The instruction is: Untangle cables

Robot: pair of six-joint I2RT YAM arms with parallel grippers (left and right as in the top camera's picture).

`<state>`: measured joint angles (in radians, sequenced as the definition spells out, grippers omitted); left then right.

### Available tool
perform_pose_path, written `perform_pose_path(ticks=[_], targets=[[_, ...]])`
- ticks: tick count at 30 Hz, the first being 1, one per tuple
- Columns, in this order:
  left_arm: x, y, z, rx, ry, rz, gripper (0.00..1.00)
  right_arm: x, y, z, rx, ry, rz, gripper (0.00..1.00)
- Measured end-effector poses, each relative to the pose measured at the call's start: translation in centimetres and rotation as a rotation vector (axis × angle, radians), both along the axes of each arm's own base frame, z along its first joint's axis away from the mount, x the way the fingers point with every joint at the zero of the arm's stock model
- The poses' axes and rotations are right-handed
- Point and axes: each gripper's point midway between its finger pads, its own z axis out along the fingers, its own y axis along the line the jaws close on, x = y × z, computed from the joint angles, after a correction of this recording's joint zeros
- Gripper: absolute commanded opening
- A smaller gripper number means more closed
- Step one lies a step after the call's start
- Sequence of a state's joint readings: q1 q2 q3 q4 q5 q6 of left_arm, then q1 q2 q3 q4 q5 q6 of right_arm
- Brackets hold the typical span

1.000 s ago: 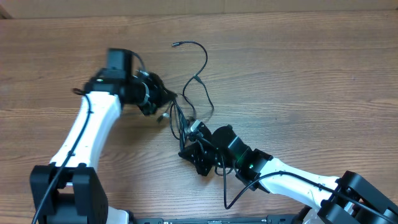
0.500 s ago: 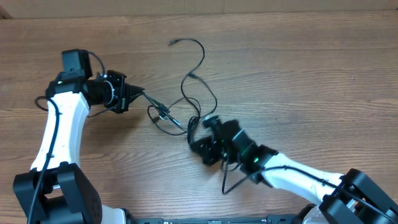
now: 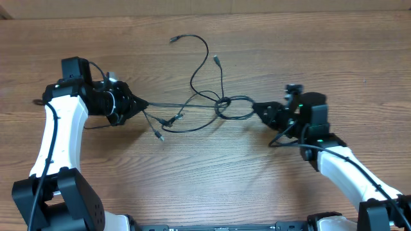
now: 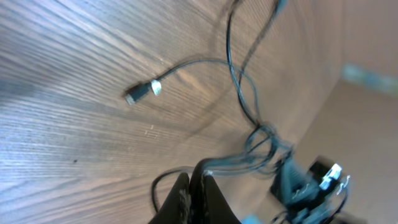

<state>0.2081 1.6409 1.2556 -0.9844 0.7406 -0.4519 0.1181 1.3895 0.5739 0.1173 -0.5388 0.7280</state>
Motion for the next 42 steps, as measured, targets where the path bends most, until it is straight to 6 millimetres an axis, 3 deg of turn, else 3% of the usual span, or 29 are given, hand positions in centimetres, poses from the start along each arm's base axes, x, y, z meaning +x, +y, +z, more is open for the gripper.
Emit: perform_pose_path(ticks=[3, 5, 6, 8, 10, 11, 12, 16, 23, 30, 34, 38, 42], targets=[[-1.1, -1.6, 0.1, 0.013, -0.068, -0.157, 0.04, 0.0, -0.6, 0.1, 0.030, 0.019, -0.012, 0.04], [-1.5, -2.7, 0.2, 0.016, -0.117, -0.250, 0.11, -0.2, -0.3, 0.2, 0.029, 0.007, 0.017, 0.04], [-1.7, -3.4, 0.3, 0.017, -0.149, -0.303, 0.21, -0.4, 0.1, 0.3, 0.025, -0.004, 0.043, 0.04], [-1.9, -5.0, 0.5, 0.020, -0.201, -0.393, 0.50, -0.9, 1.0, 0.4, 0.014, -0.032, 0.103, 0.04], [-2.1, -6.9, 0.7, 0.023, -0.253, -0.476, 0.87, -1.4, 2.0, 0.6, 0.005, -0.058, 0.163, 0.04], [-2.1, -7.9, 0.8, 0.025, -0.282, -0.514, 0.98, -1.7, 2.4, 0.6, 0.001, -0.070, 0.190, 0.04], [-2.0, -8.9, 0.9, 0.031, -0.316, -0.552, 1.00, -2.0, 2.9, 0.7, -0.002, -0.082, 0.217, 0.04], [-1.1, -11.9, 1.2, 0.065, -0.430, -0.641, 1.00, -2.9, 4.2, 1.0, -0.018, -0.141, 0.320, 0.04], [2.0, -13.4, 2.5, 0.105, -0.562, -0.602, 1.00, -3.8, 5.0, 1.5, -0.040, -0.234, 0.435, 0.04], [2.4, -14.0, 2.8, -0.018, -0.302, -0.319, 1.00, -4.6, 5.8, 2.0, -0.046, -0.307, 0.525, 0.04], [1.0, -16.5, 2.5, -0.130, -0.123, -0.253, 1.00, -5.2, 6.6, 2.0, -0.055, -0.331, 0.569, 0.04], [-0.7, -19.3, 1.5, -0.196, 0.061, -0.211, 0.92, -5.9, 7.8, 1.9, -0.063, -0.341, 0.607, 0.04], [-2.1, -21.3, 0.6, -0.212, 0.184, -0.184, 0.74, -6.6, 8.8, 1.7, -0.076, -0.345, 0.636, 0.04]])
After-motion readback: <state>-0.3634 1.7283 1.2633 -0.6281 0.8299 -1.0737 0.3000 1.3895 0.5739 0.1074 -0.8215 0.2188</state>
